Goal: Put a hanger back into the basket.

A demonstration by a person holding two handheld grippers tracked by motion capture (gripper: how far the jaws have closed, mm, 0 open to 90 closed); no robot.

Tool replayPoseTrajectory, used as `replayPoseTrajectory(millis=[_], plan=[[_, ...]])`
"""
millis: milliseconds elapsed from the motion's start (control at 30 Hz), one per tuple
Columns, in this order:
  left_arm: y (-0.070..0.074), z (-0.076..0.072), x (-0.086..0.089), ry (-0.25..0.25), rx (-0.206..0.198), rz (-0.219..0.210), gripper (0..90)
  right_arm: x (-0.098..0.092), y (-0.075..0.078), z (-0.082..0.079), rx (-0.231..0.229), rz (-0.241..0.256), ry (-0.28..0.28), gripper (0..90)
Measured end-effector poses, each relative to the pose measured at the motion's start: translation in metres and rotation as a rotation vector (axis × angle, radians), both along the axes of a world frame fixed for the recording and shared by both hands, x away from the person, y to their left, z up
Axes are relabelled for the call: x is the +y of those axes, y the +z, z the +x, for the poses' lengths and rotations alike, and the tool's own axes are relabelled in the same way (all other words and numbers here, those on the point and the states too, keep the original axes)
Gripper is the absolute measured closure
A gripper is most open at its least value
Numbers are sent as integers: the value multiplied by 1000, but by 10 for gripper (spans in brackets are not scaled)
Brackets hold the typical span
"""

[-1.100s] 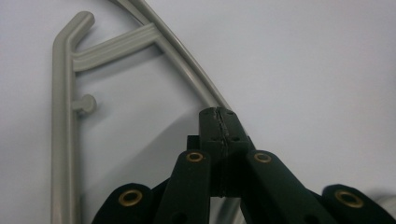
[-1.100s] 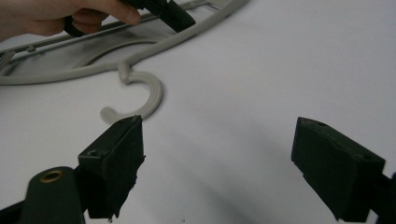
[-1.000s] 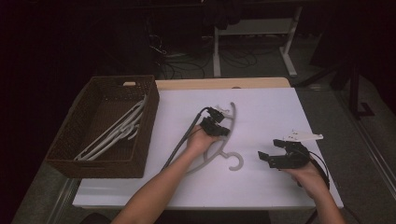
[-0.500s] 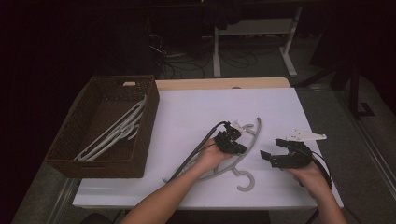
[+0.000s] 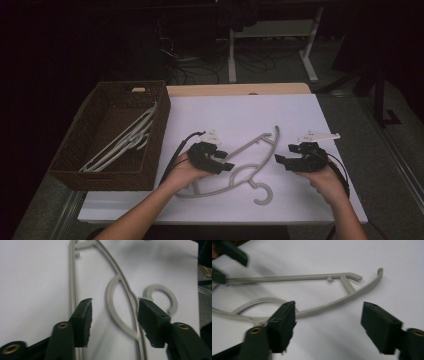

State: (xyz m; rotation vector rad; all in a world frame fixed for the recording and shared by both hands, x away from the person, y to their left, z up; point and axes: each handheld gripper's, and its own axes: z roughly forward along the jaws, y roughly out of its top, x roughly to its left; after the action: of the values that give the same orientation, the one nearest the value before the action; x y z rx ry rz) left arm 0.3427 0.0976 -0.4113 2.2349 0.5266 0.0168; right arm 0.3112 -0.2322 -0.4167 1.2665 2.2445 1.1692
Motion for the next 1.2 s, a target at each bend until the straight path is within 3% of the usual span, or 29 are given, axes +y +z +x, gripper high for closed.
replayPoseTrajectory(millis=[33,67,133,167,200,233,300,333,400,433,567,700,800,833,1000,1200], plan=[[0,-3,6,-6,-5,2,449,0,0,0,0,0,0,338],[-1,-7,12,-4,-8,2,397,5,3,7,0,1,1,426],[-2,-14,23,-5,-2,-23,376,7,4,12,0,-3,1,458],[-2,-17,29,-8,-1,-33,336,14,6,21,17,-7,9,541],[-2,-20,33,-7,-4,-43,336,14,6,21,17,-7,9,541],[-2,-25,41,-13,-10,-50,302,22,8,31,36,-22,23,605],[-2,-28,46,-14,-11,-60,285,25,8,35,42,-28,29,637],[-2,-31,49,-19,-14,-68,264,34,11,47,53,-49,41,696],[-4,-36,54,-28,-27,-70,254,37,12,51,57,-52,44,728],[-5,-38,56,-33,-32,-71,247,46,14,65,69,-74,46,789],[-6,-39,58,-39,-24,-91,238,57,11,84,96,-108,53,856],[-8,-40,56,-49,-22,-92,232,69,1,109,139,-171,67,889],[-9,-40,54,-49,-26,-84,231,71,-4,116,156,-194,72,891],[-10,-40,54,-49,-24,-81,230,73,-10,122,182,-216,69,891],[-12,-39,52,-55,-21,-74,230,74,-22,129,210,-237,69,892],[-13,-40,50,-63,-23,-67,231,76,-25,131,221,-251,69,894]])
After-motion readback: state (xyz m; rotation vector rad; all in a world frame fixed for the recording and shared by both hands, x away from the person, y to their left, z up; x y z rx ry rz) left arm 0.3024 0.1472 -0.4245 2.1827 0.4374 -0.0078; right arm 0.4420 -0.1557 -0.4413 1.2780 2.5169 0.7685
